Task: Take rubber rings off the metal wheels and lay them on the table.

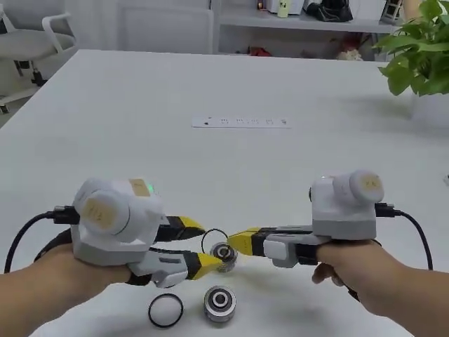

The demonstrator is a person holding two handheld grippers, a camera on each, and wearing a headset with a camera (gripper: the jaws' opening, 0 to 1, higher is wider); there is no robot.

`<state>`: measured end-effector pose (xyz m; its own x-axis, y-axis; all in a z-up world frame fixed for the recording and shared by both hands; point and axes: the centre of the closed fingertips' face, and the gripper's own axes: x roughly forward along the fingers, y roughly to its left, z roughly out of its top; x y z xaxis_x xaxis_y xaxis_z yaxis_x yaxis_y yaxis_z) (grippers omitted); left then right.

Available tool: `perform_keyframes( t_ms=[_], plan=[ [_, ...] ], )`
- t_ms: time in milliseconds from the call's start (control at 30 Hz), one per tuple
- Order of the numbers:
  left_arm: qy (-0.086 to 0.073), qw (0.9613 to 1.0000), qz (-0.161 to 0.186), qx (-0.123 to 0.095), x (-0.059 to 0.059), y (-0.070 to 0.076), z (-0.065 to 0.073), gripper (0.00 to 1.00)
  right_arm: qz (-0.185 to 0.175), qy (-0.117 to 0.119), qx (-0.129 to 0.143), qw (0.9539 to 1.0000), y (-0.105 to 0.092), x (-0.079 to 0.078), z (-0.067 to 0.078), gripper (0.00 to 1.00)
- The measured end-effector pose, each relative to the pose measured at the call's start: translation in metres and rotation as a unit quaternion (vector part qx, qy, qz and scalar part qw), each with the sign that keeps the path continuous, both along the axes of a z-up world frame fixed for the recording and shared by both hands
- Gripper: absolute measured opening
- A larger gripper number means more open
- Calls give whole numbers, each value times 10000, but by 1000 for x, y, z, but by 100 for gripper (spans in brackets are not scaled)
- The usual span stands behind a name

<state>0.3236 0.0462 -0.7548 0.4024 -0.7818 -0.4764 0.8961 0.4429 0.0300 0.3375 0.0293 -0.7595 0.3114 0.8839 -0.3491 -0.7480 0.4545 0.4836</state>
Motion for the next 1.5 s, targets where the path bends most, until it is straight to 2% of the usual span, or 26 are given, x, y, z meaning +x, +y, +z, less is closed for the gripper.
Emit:
perform_keyframes(
  t_ms=[267, 400, 667, 1000, 1233, 1500],
  plan=[
    [-123, 9995, 156, -255, -7, 23, 22, 44, 121, -21, 62, 9999, 11, -7, 9, 0],
    [-148, 9993, 192, -271, -14, 32, 27, 48, 171, -12, 104, 9998, 19, -9, 13, 0],
    [-176, 9991, 323, -231, -23, 55, 26, 54, 333, 16, 104, 9994, 36, -17, 12, 0],
    [-176, 9980, 580, -199, -30, 81, 25, 58, 542, 68, 27, 9985, 62, -24, 3, 0],
    [-168, 9973, 701, -154, -34, 93, 22, 58, 583, 214, -80, 9980, 70, -25, -11, 0],
    [-122, 9967, 782, -168, -36, 97, 19, 58, 557, 365, -191, 9976, 73, -25, -22, 0]
  ],
)
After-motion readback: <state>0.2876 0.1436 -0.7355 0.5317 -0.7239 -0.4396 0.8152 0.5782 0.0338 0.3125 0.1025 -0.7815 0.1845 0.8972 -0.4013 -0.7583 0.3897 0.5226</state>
